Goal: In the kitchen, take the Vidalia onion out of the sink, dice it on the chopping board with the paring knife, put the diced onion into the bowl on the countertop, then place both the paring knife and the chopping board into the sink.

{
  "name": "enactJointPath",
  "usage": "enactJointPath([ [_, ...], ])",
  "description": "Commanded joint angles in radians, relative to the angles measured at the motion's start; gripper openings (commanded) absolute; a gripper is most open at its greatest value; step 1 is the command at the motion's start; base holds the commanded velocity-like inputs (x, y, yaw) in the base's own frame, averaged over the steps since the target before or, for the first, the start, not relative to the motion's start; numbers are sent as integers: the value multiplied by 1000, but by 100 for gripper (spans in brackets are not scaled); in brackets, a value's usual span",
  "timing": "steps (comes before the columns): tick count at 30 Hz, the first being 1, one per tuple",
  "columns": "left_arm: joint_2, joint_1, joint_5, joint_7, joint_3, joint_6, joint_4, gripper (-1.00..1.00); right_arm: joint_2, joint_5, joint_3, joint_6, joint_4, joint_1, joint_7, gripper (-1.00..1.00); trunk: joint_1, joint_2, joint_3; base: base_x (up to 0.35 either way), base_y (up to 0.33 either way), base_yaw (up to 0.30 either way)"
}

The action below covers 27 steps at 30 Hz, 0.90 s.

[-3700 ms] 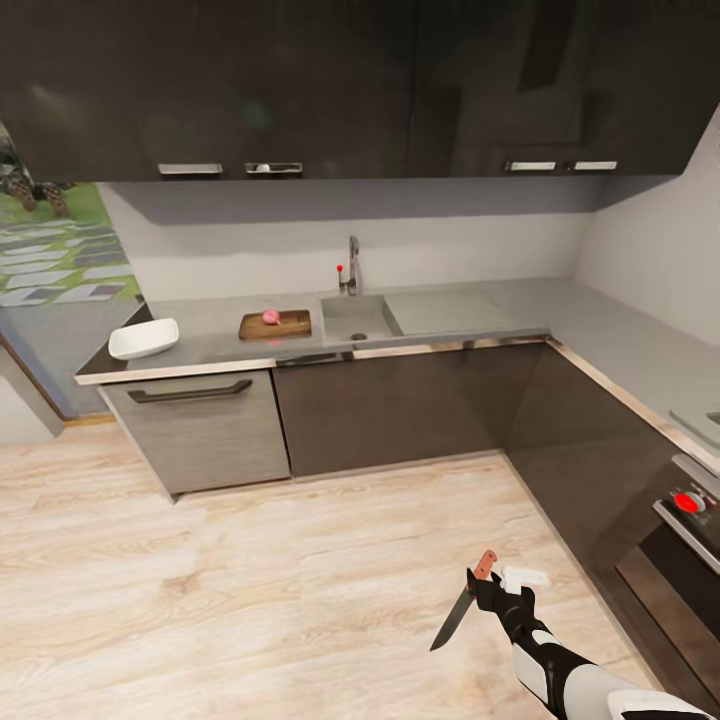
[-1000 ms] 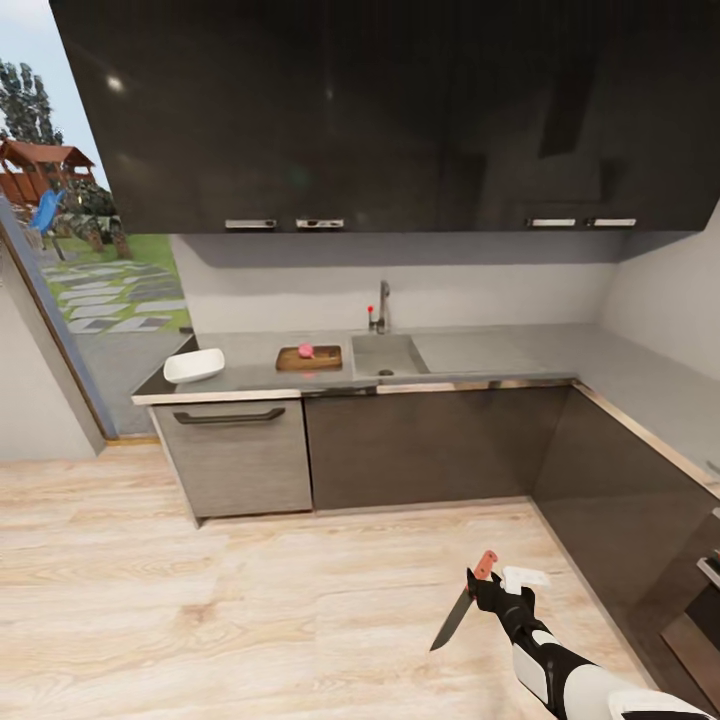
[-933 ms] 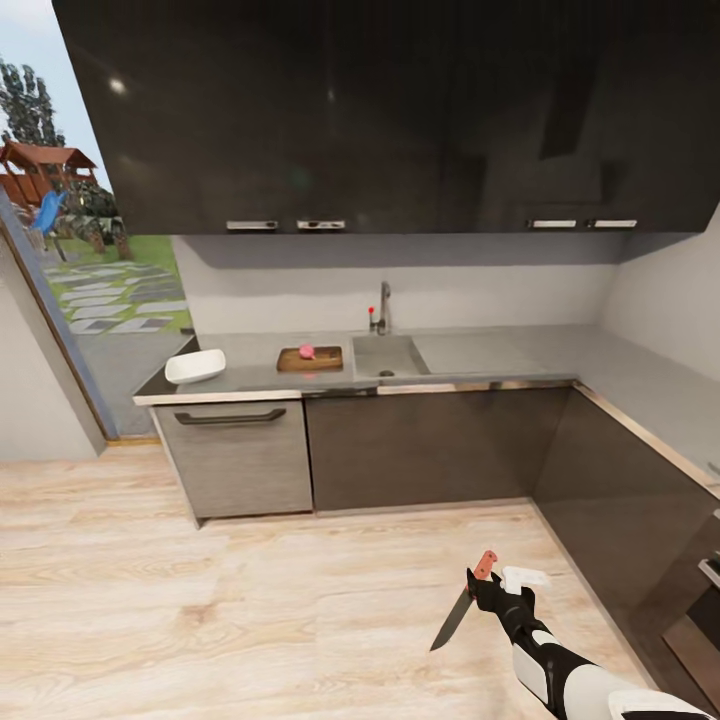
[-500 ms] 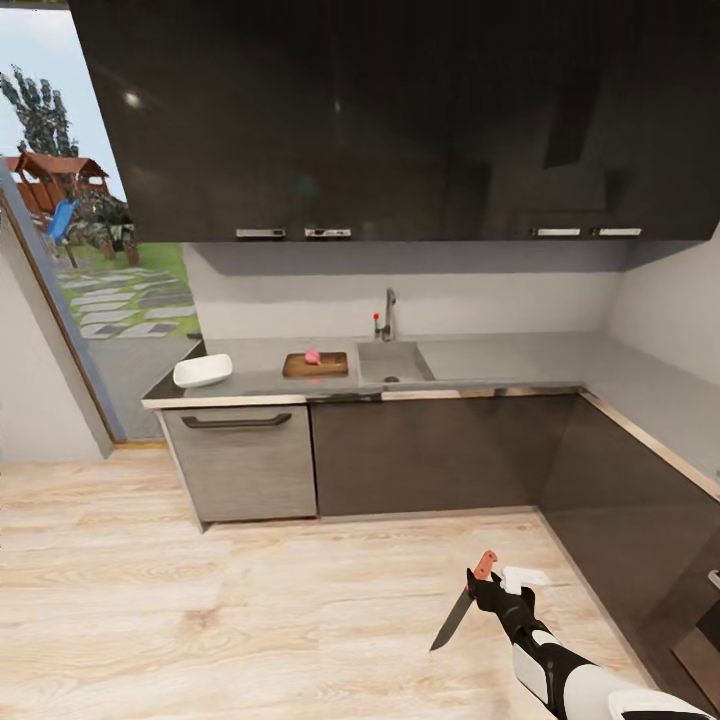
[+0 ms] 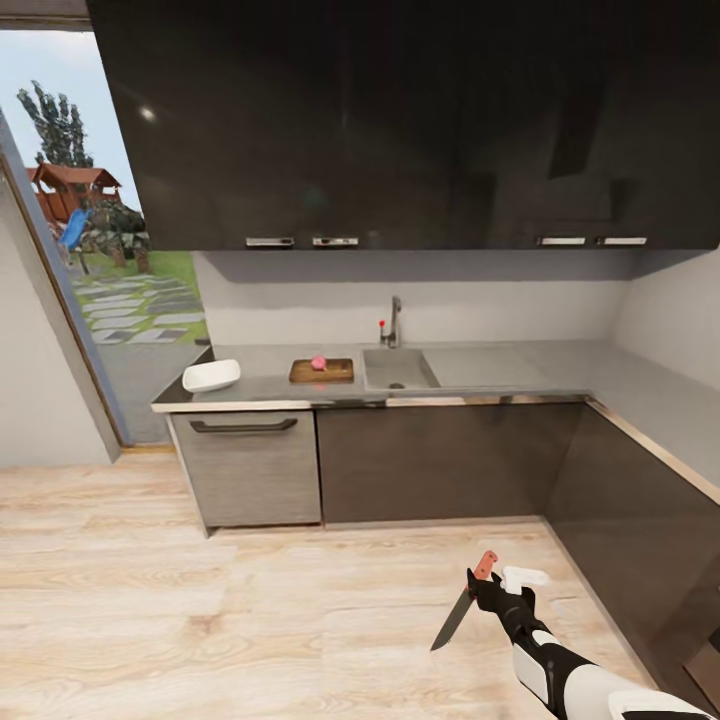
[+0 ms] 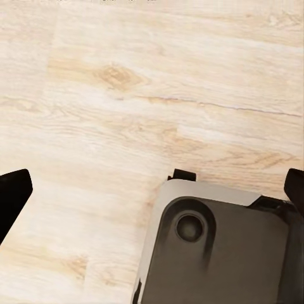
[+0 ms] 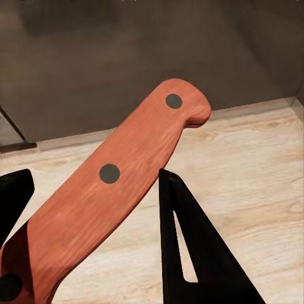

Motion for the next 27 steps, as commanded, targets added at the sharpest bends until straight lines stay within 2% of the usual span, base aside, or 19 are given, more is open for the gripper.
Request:
enactJointPath([
  [1, 0, -1, 4, 3, -4, -3, 1, 100, 0, -9, 2, -3, 1, -1, 7, -100, 1, -2, -1, 0, 0, 64],
  [15, 0, -1, 3, 2, -5, -3, 1, 100, -2, -8, 2, -3, 1, -1, 8, -100, 1, -2, 20, 0, 0, 62],
  [27, 0, -1, 2, 1, -5, -3, 2, 100, -2, -8, 2, -3, 1, 2, 8, -100, 1, -2, 22, 0, 0, 6],
])
